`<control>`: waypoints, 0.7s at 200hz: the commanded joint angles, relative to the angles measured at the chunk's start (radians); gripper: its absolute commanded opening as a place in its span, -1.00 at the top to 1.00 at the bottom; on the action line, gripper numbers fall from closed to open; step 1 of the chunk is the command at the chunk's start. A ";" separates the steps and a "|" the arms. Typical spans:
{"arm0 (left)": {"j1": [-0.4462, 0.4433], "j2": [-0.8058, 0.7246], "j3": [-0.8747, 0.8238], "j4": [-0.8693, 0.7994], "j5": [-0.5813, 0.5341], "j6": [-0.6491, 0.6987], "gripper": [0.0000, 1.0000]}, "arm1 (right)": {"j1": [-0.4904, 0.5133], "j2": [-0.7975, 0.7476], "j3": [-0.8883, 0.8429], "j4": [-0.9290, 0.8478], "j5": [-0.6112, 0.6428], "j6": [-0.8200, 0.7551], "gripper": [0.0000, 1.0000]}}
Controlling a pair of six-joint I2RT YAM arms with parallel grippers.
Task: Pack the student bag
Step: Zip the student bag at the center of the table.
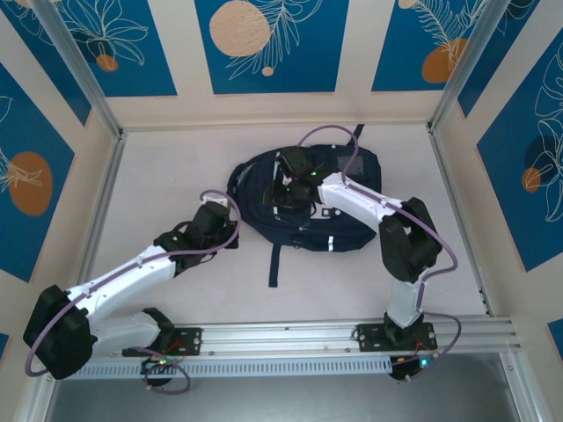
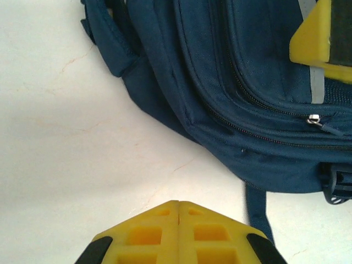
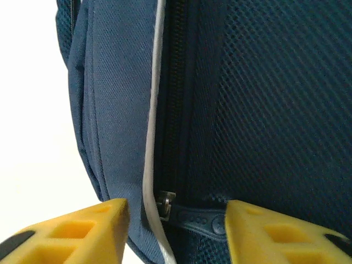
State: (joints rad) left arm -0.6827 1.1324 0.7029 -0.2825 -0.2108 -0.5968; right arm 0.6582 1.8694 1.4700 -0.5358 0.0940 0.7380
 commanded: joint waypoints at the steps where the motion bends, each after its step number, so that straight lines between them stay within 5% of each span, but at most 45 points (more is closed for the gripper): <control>1: 0.013 -0.014 -0.030 -0.015 0.009 -0.008 1.00 | -0.005 0.029 0.071 0.002 -0.060 -0.026 0.24; 20: 0.013 -0.013 -0.038 -0.007 0.017 -0.004 1.00 | -0.006 0.068 0.117 -0.018 -0.041 -0.041 0.57; 64: 0.013 -0.007 -0.048 0.010 0.040 -0.002 1.00 | -0.005 0.131 0.156 -0.035 -0.095 -0.046 0.61; 79: 0.013 -0.001 -0.048 0.021 0.063 0.003 1.00 | -0.005 0.143 0.169 -0.044 -0.118 -0.032 1.00; 91: 0.014 0.006 -0.047 0.046 0.113 0.028 1.00 | -0.016 0.132 0.174 -0.045 -0.155 -0.011 1.00; 119: 0.003 0.045 -0.028 0.078 0.212 0.072 0.39 | -0.067 0.044 0.191 -0.047 -0.230 0.072 1.00; 140: -0.032 0.079 -0.011 0.106 0.240 0.106 0.19 | -0.120 -0.019 0.217 -0.066 -0.271 0.125 1.00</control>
State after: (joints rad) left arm -0.6857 1.1774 0.6704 -0.2234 -0.0532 -0.5465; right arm 0.5907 1.9640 1.6226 -0.5854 -0.0685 0.7795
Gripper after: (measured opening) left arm 0.363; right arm 0.064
